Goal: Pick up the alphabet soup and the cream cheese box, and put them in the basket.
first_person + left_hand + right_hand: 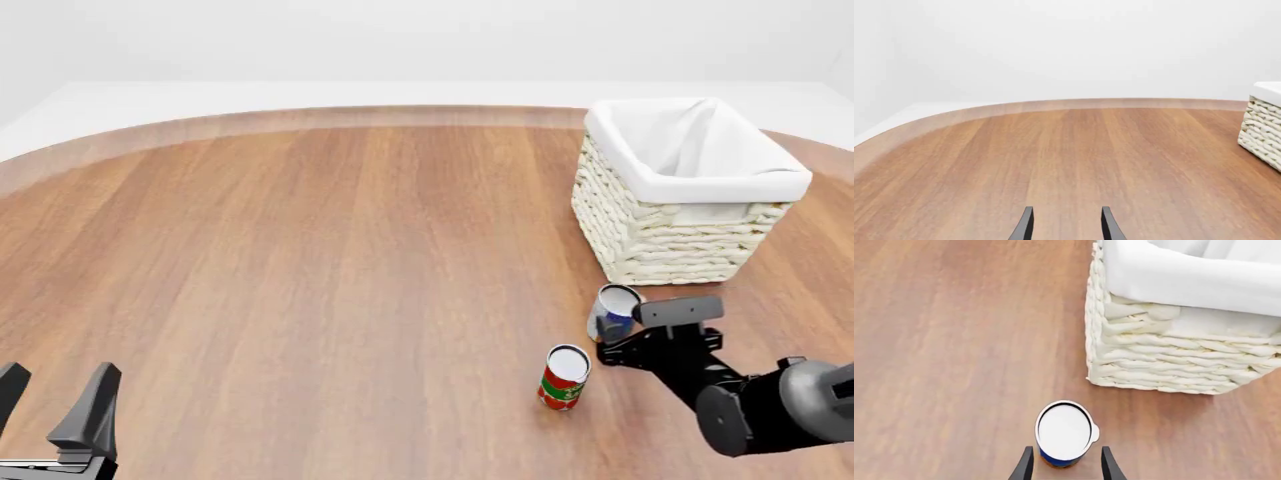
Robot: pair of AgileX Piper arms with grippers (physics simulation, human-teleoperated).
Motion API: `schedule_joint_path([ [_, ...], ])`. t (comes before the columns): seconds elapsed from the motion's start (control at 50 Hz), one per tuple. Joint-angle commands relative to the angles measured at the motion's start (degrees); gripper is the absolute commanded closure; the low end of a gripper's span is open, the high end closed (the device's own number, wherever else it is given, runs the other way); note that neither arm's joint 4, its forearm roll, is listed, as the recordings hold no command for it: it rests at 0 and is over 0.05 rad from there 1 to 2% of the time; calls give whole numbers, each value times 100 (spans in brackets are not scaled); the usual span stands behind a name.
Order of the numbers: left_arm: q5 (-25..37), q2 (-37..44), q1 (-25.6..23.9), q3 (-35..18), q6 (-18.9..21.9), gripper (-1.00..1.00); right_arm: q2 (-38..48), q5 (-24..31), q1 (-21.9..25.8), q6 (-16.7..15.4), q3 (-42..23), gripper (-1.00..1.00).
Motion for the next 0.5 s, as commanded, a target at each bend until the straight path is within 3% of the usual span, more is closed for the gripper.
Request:
schedule_joint_path([
  [0.02,0,0,0,0,0,-100,205,-84,-5,24,-38,-100],
  [0.5,0,0,0,0,0,-100,747,-290,20,122,-154,-100],
])
